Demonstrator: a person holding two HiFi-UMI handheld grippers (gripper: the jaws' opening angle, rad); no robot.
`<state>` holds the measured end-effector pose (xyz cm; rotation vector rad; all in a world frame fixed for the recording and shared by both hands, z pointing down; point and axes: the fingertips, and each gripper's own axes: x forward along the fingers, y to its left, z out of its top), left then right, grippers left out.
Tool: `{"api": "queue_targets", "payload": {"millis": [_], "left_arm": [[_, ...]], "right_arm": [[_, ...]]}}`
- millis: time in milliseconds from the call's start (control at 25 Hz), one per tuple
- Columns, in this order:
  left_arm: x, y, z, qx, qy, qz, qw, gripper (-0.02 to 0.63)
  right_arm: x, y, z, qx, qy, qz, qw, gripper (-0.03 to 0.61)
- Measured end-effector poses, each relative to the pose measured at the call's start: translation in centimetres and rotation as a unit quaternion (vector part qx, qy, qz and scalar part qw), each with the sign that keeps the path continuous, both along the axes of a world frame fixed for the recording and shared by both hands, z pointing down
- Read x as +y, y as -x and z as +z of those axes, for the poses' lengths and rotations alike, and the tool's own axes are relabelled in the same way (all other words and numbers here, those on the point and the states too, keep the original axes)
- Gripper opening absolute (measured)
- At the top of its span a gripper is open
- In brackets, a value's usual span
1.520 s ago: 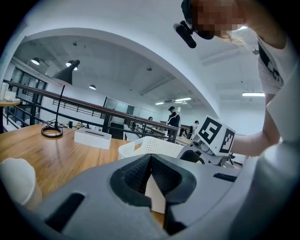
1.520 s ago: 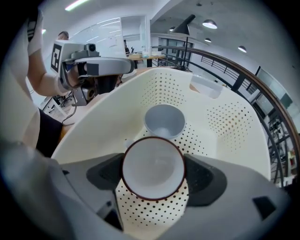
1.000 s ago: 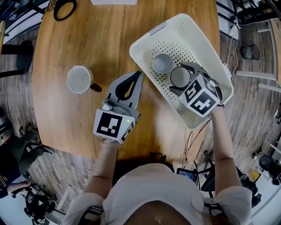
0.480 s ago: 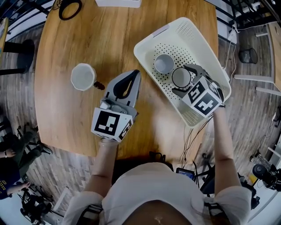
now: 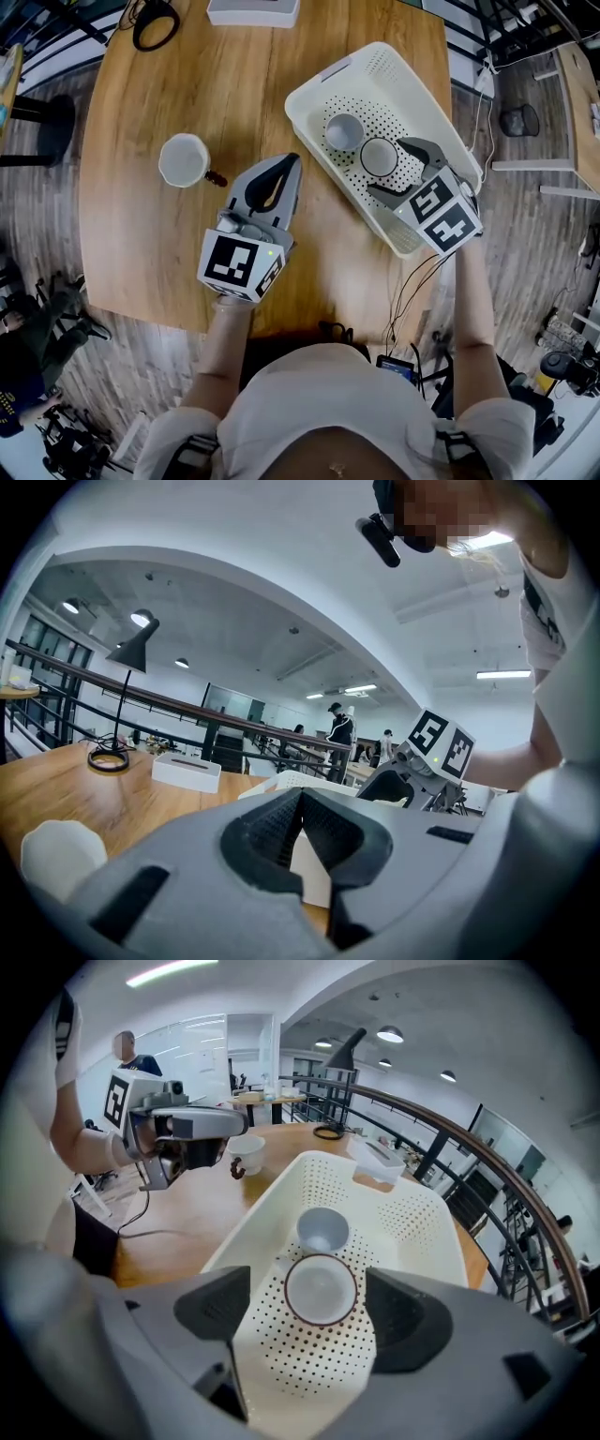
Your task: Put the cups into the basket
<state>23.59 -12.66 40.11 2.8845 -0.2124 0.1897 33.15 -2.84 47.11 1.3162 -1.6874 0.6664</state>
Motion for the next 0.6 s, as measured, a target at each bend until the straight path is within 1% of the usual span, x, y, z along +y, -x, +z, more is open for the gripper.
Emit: {"api": "queue_targets", "payload": {"millis": [200, 600], "left_arm": [[1.1, 1.1, -1.3, 0.005, -0.005, 0.004, 1.0, 0.008], [4.7, 3.5, -1.5, -0.009, -0.003, 0.025, 0.9996, 0.008]], "right_arm": [[1.4, 1.1, -1.7, 0.014, -0.016, 0.015, 1.0, 0.39], [3.4, 6.9, -4.1, -0.012, -0.068, 0.038, 0.997, 0.39]]}}
